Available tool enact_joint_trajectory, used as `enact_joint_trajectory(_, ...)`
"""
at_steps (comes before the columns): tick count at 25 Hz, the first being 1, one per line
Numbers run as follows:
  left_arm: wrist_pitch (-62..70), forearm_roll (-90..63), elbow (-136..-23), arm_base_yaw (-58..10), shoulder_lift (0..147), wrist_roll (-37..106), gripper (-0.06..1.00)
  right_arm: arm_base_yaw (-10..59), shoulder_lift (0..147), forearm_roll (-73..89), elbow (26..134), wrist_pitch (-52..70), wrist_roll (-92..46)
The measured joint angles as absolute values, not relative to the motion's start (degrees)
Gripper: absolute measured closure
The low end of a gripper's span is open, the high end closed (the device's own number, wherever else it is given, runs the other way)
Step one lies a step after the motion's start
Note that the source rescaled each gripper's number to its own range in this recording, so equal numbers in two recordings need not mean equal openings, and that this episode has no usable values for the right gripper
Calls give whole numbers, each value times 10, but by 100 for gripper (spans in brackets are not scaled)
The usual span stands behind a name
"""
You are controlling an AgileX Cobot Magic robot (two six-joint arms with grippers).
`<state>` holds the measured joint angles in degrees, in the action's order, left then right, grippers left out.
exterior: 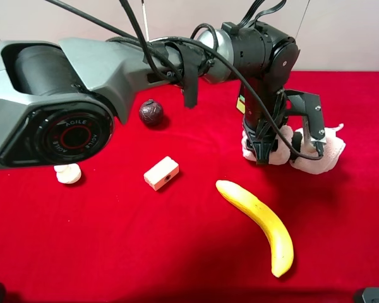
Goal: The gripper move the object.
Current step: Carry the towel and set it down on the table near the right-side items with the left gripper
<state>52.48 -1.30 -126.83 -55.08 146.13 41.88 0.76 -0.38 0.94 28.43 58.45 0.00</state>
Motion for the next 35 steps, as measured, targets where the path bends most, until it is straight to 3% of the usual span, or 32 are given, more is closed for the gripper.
enact_joint_trajectory(6, 525, -38, -1268, -551, 1461, 419, 24, 8, -4, 10, 284, 584, 0)
enact_joint_trajectory(13, 522, -41, -1268, -551, 1461, 405, -2, 8, -4, 10, 284, 584, 0)
enact_joint_trajectory(26, 530, -41, -1268, -543, 1437, 398, -5, 8, -4, 10, 284, 585, 0)
enact_joint_trajectory(35, 640, -40, -1270, -541, 1381, 397, -5, 8, -4, 10, 284, 585, 0)
